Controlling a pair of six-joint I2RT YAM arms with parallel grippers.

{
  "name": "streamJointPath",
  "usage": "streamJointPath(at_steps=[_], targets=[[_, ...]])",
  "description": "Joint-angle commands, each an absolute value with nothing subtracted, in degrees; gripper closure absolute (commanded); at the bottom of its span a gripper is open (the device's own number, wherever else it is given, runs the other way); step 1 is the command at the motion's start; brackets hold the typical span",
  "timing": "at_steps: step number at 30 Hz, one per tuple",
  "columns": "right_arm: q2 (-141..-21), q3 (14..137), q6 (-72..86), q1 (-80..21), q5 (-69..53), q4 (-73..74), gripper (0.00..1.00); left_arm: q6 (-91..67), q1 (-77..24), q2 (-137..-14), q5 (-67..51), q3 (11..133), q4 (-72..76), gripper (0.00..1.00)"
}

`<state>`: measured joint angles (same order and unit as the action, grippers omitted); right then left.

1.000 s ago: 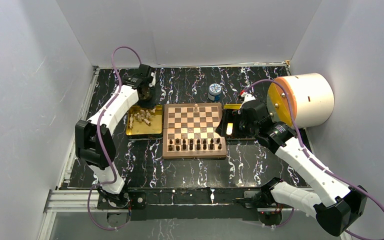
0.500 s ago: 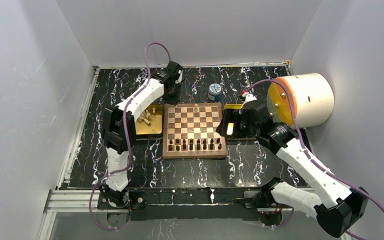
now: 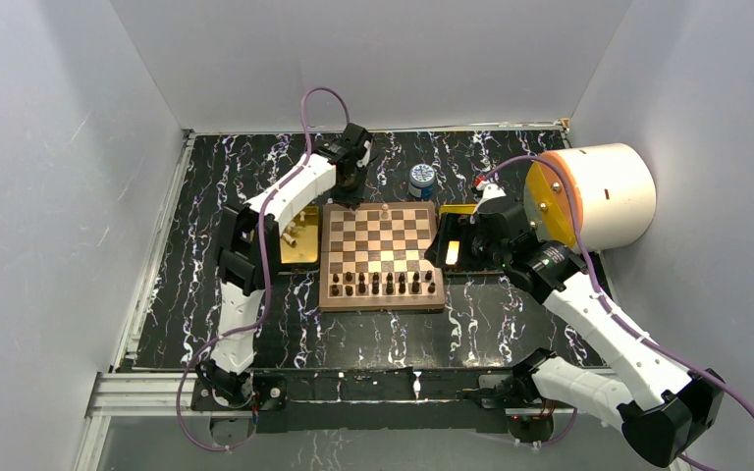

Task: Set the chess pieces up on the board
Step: Place the chess piece on the chessboard.

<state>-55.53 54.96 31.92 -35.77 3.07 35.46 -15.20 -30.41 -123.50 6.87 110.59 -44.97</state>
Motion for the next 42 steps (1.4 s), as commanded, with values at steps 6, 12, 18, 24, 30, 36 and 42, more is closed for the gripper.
streamJointPath(at_steps=[6,12,18,24,30,36,42], targets=[[-54.2,56.4,31.0,-36.1,4.8,32.3,0.01,-15.7,-32.3,-126.1,6.4,114.2,-46.7,0.89],[-54.4,56.4,30.2,-36.0,5.4,32.4,0.01,-15.7,-33.0,-127.2,7.2,115.5,-47.1,0.89],[-54.2,56.4,30.1,-36.0,5.8,32.3,0.01,-15.4,-33.2,-127.8,8.0,116.4,-47.7,0.87],[-54.3,56.1,30.1,-36.1,5.7,32.3,0.01,-15.0,-33.5,-128.0,10.1,117.0,-48.2,0.87],[-54.3,56.3,30.1,-36.1,5.8,32.3,0.01,-14.5,-33.5,-128.5,11.0,117.2,-48.3,0.87],[-54.4,56.3,30.1,-36.1,5.8,32.3,0.01,-14.3,-33.6,-129.3,10.6,117.3,-48.3,0.86],[-54.6,56.3,30.1,-36.1,5.8,32.2,0.01,-14.5,-33.6,-129.4,10.0,117.3,-48.3,0.76]])
